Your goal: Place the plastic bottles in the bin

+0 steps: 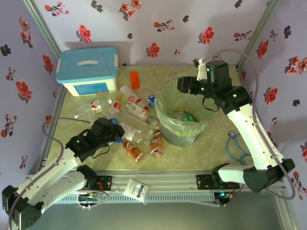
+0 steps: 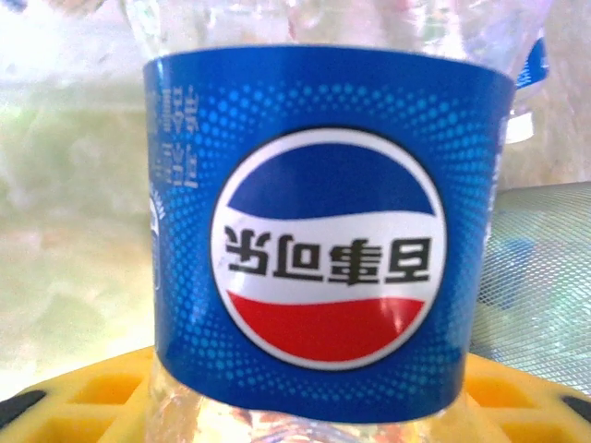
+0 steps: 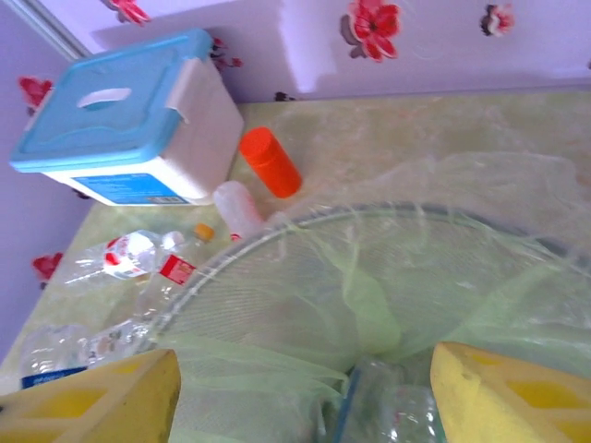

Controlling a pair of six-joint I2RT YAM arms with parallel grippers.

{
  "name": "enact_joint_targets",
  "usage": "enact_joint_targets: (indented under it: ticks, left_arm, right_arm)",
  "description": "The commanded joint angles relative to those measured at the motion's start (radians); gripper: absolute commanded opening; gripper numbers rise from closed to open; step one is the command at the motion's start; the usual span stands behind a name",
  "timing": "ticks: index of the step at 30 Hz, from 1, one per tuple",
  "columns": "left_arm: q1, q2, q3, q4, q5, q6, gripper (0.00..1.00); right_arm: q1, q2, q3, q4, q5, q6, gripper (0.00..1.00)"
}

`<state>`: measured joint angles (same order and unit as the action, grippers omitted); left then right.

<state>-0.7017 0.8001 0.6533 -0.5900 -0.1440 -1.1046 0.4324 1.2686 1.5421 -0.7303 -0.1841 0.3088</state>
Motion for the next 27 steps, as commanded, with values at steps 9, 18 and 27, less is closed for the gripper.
enact_joint_targets:
  ticks: [9, 18, 27]
  left_arm:
    - [0.014, 0.28, 0.297, 0.359, 0.043, 0.419, 0.0]
    - [0.015, 0.352, 0.401, 0.456, 0.227, 0.558, 0.0]
    - [0.013, 0.368, 0.381, 0.534, 0.343, 0.572, 0.0]
  right_arm:
    - [0.151, 0.104, 0.134, 0.131, -0.12, 0.088, 0.8]
    - [0.225, 0.228, 0.18, 0.139, -0.19, 0.115, 0.85]
    - [0.236, 0.329, 0.192, 0.261, -0.291, 0.186, 0.84]
